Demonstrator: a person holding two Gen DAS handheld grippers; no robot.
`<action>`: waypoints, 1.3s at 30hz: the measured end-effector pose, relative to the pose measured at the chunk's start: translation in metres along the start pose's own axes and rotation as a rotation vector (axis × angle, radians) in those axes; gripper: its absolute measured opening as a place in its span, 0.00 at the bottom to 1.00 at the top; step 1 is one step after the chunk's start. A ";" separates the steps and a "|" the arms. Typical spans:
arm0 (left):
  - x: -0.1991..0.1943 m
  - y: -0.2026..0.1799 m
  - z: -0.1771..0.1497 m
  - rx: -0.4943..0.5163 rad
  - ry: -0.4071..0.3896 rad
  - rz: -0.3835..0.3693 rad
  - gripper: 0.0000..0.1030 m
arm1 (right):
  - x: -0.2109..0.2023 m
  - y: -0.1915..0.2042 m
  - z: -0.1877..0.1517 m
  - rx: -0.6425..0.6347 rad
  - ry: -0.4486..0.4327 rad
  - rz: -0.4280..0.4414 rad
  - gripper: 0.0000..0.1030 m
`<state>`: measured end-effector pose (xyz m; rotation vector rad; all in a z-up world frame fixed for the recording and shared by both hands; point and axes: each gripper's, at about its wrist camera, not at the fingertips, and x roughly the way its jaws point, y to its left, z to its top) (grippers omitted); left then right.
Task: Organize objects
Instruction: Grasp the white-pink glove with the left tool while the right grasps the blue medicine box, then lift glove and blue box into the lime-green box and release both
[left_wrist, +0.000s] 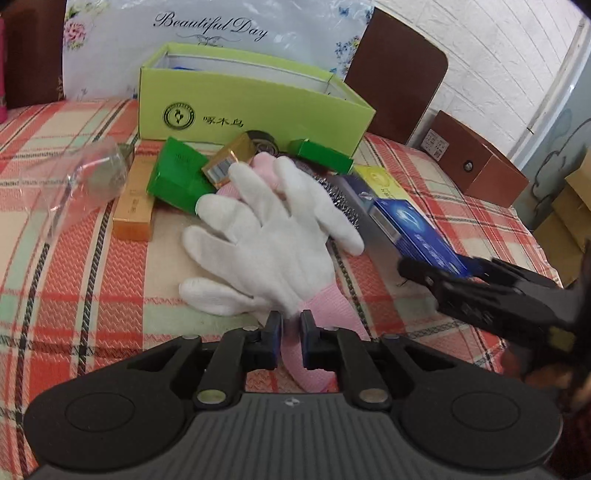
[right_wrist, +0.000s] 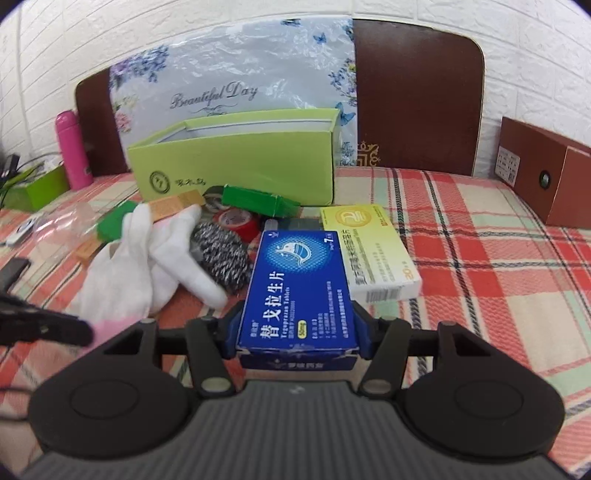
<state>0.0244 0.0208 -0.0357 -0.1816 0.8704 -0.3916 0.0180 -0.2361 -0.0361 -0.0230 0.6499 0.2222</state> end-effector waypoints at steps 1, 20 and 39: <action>0.000 0.000 0.001 -0.006 -0.006 0.015 0.32 | -0.006 0.000 -0.004 -0.023 0.011 0.011 0.54; 0.018 -0.013 0.005 0.023 -0.023 0.055 0.37 | -0.007 0.006 -0.019 -0.008 0.088 0.009 0.65; -0.037 -0.023 0.041 0.087 -0.189 -0.099 0.07 | -0.036 -0.001 0.014 0.007 -0.093 0.060 0.54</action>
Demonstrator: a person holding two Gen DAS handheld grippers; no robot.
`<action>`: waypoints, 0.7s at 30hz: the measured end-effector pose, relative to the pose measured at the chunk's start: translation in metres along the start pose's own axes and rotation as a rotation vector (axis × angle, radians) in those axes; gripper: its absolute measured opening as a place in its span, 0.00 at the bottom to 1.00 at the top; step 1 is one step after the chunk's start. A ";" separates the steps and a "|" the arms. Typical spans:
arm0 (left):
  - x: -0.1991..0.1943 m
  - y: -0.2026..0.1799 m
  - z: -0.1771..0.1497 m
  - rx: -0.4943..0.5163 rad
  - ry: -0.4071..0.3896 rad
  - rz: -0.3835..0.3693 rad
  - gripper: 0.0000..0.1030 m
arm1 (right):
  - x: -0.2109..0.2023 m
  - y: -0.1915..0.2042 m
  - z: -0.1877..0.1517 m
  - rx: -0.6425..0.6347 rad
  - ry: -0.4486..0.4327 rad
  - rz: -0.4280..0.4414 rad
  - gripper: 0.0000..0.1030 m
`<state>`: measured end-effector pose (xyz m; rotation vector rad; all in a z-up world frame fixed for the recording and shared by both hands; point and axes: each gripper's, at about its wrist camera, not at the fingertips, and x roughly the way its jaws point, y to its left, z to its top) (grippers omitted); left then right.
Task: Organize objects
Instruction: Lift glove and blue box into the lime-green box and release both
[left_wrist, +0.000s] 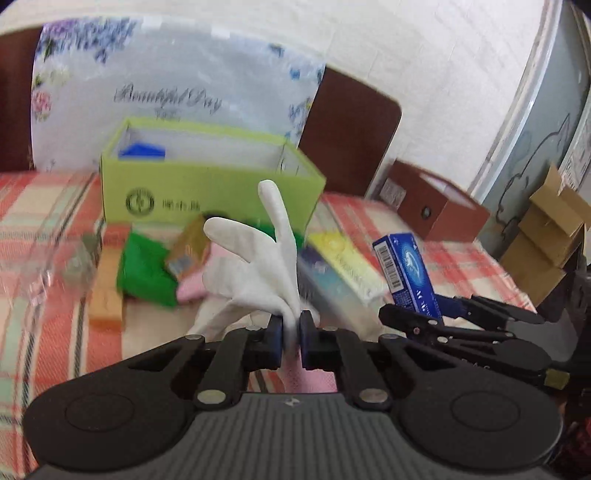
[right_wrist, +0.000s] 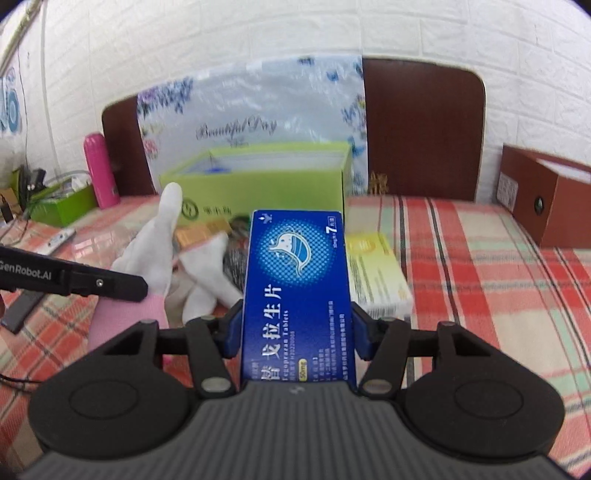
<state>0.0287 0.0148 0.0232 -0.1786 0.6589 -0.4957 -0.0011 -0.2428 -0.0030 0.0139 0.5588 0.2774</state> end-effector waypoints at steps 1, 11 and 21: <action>-0.003 0.000 0.008 0.006 -0.023 0.003 0.07 | 0.001 -0.001 0.006 0.001 -0.017 0.005 0.54; 0.014 0.014 0.101 0.027 -0.200 0.053 0.07 | 0.039 -0.002 0.074 -0.023 -0.143 0.031 0.54; 0.080 0.048 0.172 -0.010 -0.251 0.123 0.07 | 0.119 -0.013 0.141 -0.041 -0.179 -0.007 0.54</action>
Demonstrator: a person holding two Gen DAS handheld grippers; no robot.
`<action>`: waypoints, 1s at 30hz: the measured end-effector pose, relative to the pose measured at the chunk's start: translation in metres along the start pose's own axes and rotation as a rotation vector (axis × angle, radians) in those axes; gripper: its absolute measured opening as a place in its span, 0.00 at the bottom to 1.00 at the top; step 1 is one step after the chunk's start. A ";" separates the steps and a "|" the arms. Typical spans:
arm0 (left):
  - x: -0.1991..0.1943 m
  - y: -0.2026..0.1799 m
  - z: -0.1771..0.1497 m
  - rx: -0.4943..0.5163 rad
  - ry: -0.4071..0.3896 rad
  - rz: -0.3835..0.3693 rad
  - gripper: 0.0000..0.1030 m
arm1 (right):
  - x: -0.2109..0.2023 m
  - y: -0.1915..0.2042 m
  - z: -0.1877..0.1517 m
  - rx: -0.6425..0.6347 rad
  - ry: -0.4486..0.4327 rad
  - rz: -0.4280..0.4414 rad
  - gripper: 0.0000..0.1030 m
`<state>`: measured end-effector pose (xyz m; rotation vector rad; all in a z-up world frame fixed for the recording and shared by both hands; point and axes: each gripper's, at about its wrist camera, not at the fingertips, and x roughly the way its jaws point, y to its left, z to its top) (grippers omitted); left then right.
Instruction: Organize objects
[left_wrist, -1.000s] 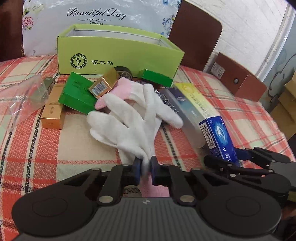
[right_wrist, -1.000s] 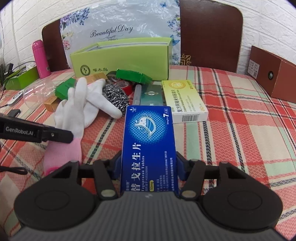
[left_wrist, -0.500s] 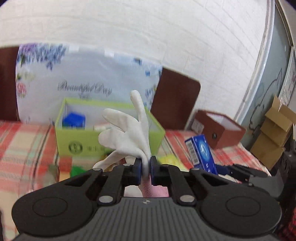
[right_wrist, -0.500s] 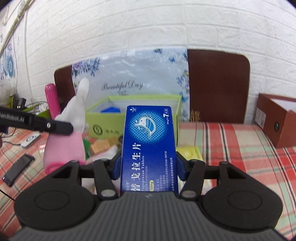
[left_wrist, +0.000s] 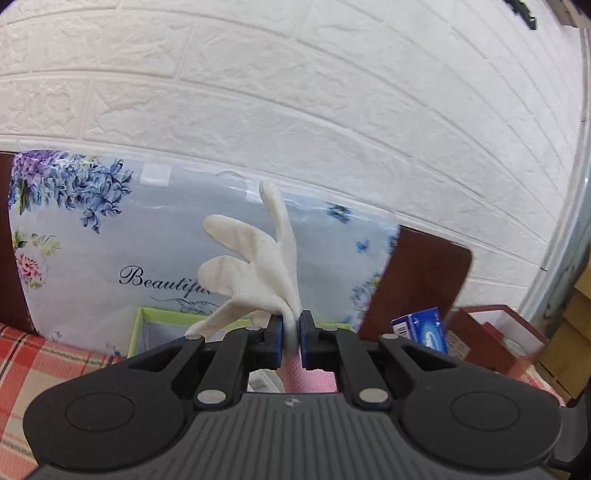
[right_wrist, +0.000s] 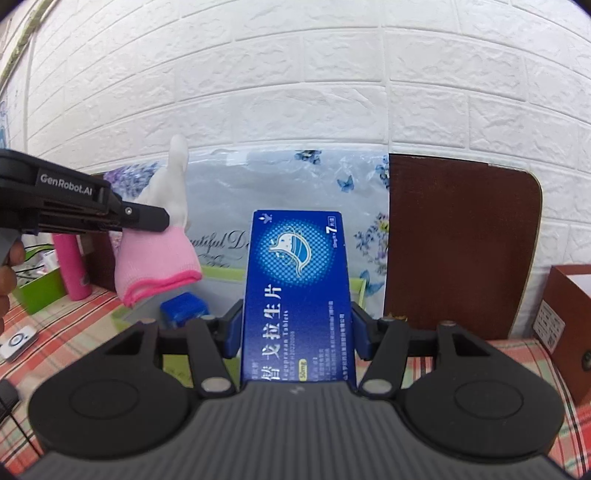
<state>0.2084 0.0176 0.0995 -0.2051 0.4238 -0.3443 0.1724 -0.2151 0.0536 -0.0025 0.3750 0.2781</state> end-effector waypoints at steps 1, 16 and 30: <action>0.011 0.004 -0.001 -0.002 0.017 0.006 0.07 | 0.010 -0.002 0.002 -0.001 -0.003 -0.003 0.54; 0.086 0.041 -0.043 -0.031 0.199 0.070 0.62 | 0.124 0.015 -0.024 -0.155 0.173 -0.032 0.62; -0.013 0.011 -0.043 -0.064 0.120 0.167 0.82 | -0.003 0.000 -0.007 -0.096 -0.097 -0.100 1.00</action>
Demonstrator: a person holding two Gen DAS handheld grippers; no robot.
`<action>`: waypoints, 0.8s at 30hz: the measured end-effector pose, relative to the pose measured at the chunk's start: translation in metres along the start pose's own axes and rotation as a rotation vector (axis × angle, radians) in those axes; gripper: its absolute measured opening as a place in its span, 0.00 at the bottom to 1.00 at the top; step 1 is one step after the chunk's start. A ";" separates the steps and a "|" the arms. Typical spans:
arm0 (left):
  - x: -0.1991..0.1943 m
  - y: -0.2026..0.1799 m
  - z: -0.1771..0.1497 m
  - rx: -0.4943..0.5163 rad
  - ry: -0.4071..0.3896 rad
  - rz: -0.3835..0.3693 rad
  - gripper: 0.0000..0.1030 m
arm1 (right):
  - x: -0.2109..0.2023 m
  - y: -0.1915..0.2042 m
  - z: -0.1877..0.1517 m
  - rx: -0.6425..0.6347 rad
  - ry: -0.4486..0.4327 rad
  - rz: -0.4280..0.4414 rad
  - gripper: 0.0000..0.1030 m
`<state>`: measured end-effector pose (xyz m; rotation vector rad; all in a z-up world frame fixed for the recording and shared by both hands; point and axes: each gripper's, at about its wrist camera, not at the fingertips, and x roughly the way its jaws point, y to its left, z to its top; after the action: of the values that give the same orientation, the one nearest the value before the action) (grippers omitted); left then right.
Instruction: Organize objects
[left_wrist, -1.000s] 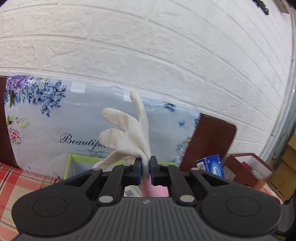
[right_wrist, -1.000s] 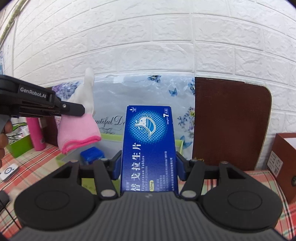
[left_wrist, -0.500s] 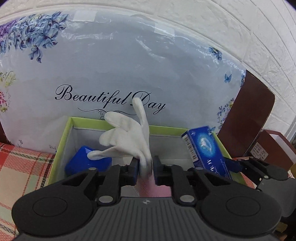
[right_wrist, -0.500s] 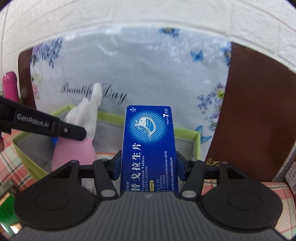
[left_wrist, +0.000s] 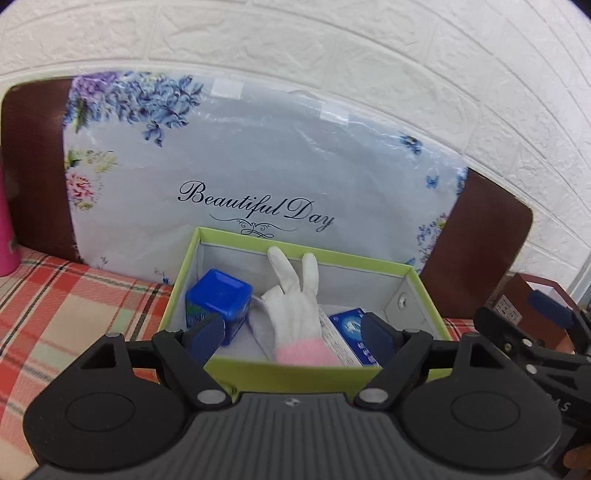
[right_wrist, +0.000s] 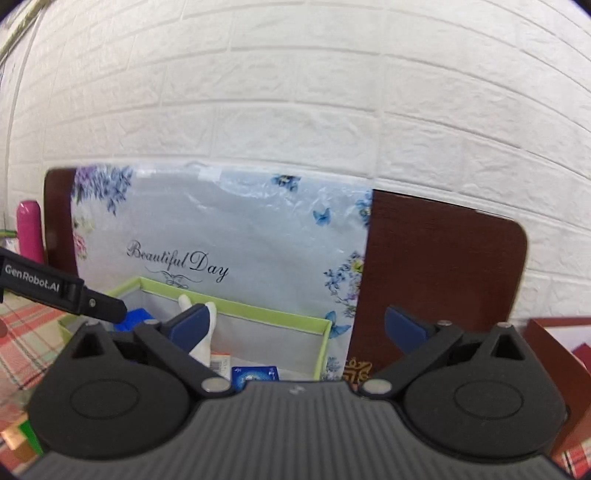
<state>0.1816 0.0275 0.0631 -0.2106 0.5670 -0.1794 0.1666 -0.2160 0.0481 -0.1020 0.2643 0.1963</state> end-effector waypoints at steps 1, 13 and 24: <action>-0.008 -0.002 -0.006 0.006 -0.006 -0.007 0.82 | -0.011 -0.004 -0.002 0.019 0.003 0.006 1.00; -0.051 -0.015 -0.097 0.003 0.116 -0.036 0.82 | -0.101 -0.015 -0.074 0.193 0.153 -0.017 1.00; -0.028 -0.014 -0.122 -0.148 0.178 -0.068 0.82 | -0.126 -0.004 -0.131 0.243 0.314 -0.019 1.00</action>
<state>0.0898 0.0026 -0.0195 -0.3601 0.7514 -0.2237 0.0157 -0.2586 -0.0439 0.1075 0.5972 0.1274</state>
